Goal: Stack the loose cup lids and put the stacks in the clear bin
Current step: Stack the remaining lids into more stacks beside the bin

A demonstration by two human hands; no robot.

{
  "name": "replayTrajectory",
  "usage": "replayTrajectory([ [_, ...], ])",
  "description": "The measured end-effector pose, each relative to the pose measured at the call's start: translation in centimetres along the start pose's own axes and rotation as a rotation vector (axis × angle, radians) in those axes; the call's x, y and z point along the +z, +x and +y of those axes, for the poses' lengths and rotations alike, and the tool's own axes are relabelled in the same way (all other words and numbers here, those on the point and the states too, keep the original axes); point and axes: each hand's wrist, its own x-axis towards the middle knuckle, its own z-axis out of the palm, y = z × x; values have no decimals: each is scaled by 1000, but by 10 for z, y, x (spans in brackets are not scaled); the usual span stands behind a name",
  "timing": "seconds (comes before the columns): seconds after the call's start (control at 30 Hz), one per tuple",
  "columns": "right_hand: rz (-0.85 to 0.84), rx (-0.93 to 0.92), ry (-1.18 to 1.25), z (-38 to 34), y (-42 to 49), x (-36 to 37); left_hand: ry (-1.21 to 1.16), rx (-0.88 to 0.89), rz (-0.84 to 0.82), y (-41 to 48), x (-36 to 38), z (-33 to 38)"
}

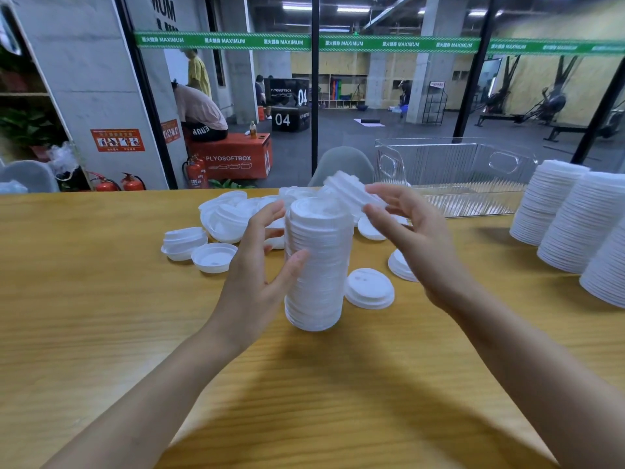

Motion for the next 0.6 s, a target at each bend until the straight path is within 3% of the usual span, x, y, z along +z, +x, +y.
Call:
replayTrajectory([
  [0.2,-146,-21,-109,-10,13,17,23,-4,21,0,-1,1],
  [0.6,-162,-127,-158,-10,5,20,25,11,43,1,-3,3],
])
